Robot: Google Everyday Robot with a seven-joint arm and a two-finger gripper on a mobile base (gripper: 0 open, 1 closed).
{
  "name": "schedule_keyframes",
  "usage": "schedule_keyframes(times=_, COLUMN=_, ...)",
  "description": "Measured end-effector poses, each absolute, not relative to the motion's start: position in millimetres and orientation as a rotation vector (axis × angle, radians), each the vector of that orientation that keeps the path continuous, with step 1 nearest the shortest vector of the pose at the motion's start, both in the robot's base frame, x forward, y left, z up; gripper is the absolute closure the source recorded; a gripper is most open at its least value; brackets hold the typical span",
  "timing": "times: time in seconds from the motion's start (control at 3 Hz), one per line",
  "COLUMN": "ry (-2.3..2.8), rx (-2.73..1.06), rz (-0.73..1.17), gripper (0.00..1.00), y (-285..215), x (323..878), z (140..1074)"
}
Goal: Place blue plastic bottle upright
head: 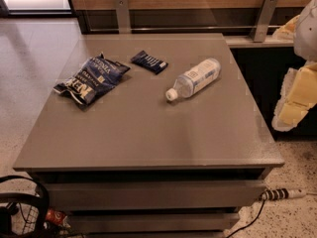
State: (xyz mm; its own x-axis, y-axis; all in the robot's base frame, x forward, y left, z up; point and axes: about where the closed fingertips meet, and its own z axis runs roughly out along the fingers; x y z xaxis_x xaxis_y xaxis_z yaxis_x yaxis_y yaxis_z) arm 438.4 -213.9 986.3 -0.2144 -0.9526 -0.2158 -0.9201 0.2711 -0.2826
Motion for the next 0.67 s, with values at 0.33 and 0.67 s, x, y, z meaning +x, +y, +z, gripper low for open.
schedule_keyframes(times=0.33, ry=2.193, rx=-1.71, rz=-0.136, gripper=0.0, y=-214, x=442, z=988)
schedule_keyframes(times=0.67, ry=2.099, rx=-1.741, rz=-0.169, gripper=0.0, y=-214, x=468, z=1003)
